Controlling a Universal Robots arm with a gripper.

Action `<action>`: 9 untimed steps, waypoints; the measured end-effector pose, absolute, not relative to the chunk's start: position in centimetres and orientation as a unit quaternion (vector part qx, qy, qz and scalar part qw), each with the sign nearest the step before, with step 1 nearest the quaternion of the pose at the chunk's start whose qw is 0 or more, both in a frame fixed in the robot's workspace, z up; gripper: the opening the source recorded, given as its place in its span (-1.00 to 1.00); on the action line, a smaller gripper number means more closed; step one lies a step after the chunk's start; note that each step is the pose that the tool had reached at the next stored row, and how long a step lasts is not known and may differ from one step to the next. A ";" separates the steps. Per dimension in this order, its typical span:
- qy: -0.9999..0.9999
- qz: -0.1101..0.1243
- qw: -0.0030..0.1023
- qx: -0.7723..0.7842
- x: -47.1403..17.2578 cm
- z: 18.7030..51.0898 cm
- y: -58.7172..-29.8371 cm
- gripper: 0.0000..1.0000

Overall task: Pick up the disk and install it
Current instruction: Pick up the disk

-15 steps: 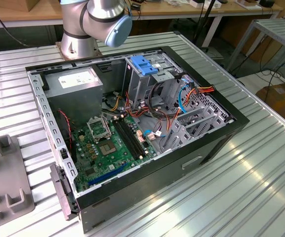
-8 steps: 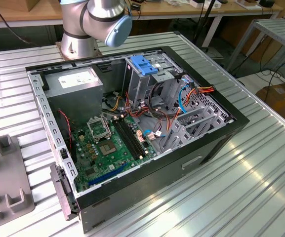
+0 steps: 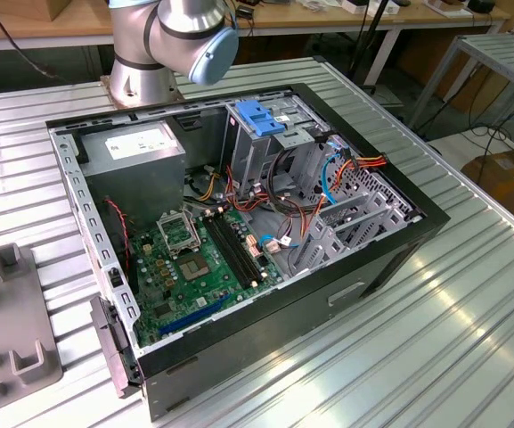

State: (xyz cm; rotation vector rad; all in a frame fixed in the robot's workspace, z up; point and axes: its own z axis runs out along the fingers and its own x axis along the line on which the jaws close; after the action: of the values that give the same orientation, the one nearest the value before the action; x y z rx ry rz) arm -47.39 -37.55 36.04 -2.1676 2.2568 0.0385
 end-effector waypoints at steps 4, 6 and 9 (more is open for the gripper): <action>0.721 0.012 0.006 -0.693 -47.4 36.8 -37.5 -0.25; 0.721 0.012 0.006 -0.693 -47.4 37.0 -37.5 -0.25; 0.721 0.012 0.006 -0.693 -47.4 37.3 -37.5 -0.25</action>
State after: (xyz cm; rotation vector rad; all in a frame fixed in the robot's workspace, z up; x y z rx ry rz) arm -47.39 -37.55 37.29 -2.1674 2.2567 0.0385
